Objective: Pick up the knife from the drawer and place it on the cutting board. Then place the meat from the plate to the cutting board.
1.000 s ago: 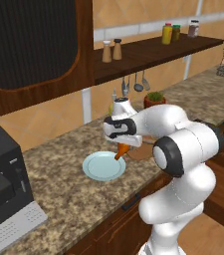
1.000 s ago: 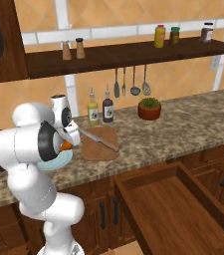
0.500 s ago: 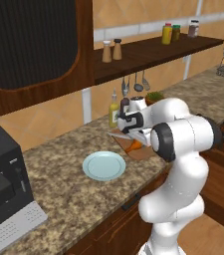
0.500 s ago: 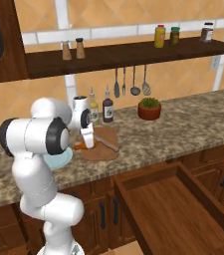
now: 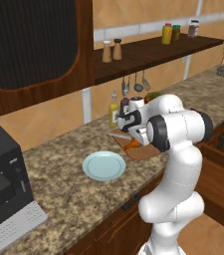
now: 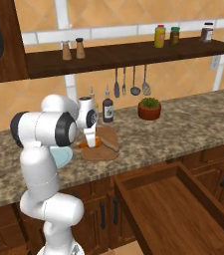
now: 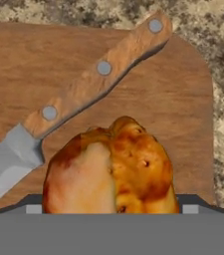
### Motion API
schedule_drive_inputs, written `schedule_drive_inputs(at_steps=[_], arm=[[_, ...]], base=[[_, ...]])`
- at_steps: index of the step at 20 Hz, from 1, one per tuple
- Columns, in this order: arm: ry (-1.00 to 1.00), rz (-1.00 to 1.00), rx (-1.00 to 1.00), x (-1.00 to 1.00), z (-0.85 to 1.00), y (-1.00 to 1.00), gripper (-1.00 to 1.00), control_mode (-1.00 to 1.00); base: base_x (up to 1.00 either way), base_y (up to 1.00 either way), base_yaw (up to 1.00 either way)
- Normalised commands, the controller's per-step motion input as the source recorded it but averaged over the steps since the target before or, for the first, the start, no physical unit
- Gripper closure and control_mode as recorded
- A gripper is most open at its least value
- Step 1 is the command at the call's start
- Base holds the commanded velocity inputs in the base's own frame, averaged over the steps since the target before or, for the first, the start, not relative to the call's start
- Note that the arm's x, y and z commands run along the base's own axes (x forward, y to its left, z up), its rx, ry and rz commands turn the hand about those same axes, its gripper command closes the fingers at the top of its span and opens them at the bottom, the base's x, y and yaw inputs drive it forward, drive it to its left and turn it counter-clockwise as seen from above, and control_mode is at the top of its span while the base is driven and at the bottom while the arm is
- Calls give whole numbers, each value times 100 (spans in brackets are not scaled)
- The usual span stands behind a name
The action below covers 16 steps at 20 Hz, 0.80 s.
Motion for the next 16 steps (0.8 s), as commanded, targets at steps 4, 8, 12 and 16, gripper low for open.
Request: schedule_drive_inputs(at_steps=[4, 8, 12, 16], arm=[[-19, 0, 6, -3, 18, -26, -100, -100], [-26, 0, 3, -19, 15, -13, -100, -100], [-53, 0, 15, -72, 81, -20, -100, -100], [-77, 0, 12, -100, 100, -19, -100, -100]], base=[[0, 0, 0], [0, 0, 0], [0, 0, 0], [0, 0, 0]])
